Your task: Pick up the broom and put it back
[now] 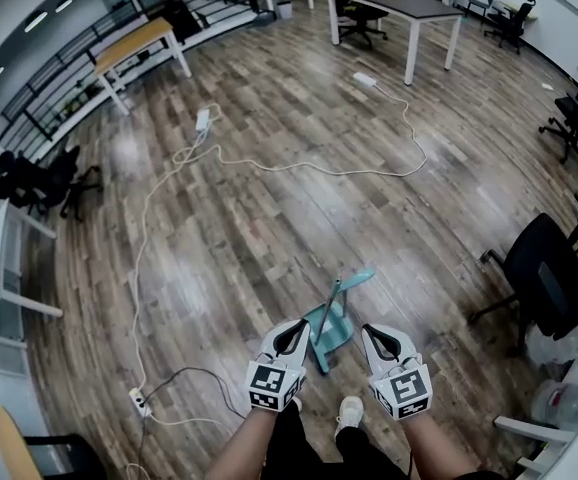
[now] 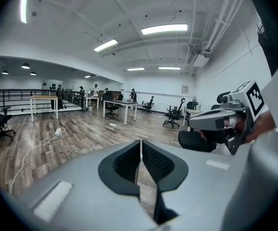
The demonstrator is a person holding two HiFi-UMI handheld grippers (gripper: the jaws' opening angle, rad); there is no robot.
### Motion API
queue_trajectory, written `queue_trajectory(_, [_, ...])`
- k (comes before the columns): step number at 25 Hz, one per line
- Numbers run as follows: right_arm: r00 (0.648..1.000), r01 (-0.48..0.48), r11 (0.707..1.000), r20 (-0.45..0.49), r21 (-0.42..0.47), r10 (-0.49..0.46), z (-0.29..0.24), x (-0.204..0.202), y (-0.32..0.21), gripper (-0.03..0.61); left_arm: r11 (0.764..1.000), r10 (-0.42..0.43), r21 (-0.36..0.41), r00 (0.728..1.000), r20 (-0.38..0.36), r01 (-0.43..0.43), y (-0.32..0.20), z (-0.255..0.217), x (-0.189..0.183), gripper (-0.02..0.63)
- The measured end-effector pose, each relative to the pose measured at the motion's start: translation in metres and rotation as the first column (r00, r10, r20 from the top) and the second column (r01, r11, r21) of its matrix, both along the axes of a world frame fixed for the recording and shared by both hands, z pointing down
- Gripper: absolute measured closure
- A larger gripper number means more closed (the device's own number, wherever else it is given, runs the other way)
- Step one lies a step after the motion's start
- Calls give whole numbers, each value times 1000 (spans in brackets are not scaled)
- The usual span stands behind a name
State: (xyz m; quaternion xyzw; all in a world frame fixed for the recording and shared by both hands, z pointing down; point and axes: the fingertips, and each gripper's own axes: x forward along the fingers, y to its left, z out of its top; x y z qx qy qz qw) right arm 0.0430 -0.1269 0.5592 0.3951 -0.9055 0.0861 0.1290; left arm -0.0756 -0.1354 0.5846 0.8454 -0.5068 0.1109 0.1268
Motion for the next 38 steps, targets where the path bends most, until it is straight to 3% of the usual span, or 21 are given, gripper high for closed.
queue_trajectory(7, [999,-33,998,-19,-61,32,36,-3,-14,575,994,77,-81,997,10,-76,-25,49,13,556])
queue_trajectory(12, [998,-49,994,-38,-94,45,57,-2,-17,575,986,125,-116,992,33,-120,-39,78,22,495])
queue_trajectory(24, [997,-60,991,-52,-123,54,87,-4,-27,575,982,145,-125,988,44,-138,-78,119,35,409])
queue_trajectory(38, [997,-55,984,-59,-167,45,111,-2,-25,575,974,196,-119,980,18,-193,-106,138,57,396])
